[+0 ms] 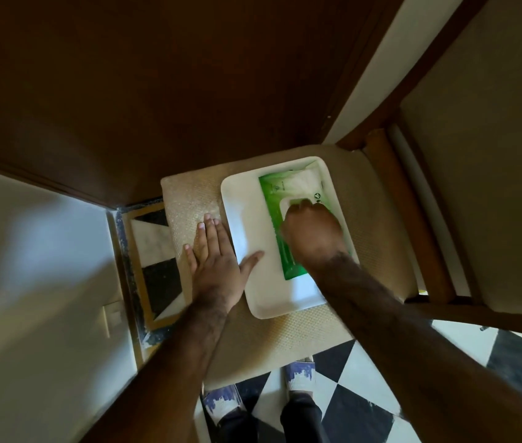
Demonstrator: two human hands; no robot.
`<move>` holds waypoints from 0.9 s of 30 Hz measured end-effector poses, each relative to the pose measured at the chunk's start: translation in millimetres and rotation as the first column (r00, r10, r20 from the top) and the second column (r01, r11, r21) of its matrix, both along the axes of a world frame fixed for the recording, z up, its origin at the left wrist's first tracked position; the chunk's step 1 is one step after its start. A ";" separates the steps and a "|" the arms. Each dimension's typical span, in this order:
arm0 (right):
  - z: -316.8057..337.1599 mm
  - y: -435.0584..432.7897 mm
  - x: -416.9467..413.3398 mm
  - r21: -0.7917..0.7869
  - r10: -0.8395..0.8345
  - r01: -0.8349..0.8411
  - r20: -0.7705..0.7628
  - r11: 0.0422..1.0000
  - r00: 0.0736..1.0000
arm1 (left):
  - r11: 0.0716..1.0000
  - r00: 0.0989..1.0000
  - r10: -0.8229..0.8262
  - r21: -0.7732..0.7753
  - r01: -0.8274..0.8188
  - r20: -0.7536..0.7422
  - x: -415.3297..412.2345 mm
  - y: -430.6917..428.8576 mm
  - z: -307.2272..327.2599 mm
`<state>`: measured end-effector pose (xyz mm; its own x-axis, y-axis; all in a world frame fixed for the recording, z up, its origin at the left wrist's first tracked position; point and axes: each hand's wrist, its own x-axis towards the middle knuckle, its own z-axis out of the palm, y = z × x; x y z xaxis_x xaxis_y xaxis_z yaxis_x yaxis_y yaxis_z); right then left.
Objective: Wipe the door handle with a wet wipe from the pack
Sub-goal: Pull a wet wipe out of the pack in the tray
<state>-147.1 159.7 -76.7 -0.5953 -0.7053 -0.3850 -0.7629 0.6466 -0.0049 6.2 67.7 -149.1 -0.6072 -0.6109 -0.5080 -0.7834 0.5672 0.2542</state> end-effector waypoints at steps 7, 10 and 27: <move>2.9 57.0 -30.1 -0.294 -0.479 0.759 0.631 0.580 0.611 | 0.999 0.908 -0.021 -0.036 0.007 -0.418 -18.2 6.8 37.2; -4.0 74.2 -28.9 -0.259 -0.431 0.886 0.798 0.384 0.420 | 0.975 0.804 -0.220 -0.140 0.171 -0.552 -47.1 14.2 46.5; -9.0 79.3 -18.1 -0.421 -0.370 0.823 0.747 0.381 0.553 | 0.949 0.788 0.314 0.194 -0.248 -0.530 -88.1 28.8 49.5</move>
<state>-165.2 239.0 -85.7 -0.8600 -0.3750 -0.3462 0.1110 0.5246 -0.8441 -81.9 96.4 -99.7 -0.6135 -0.7597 -0.2156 -0.6142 0.2874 0.7349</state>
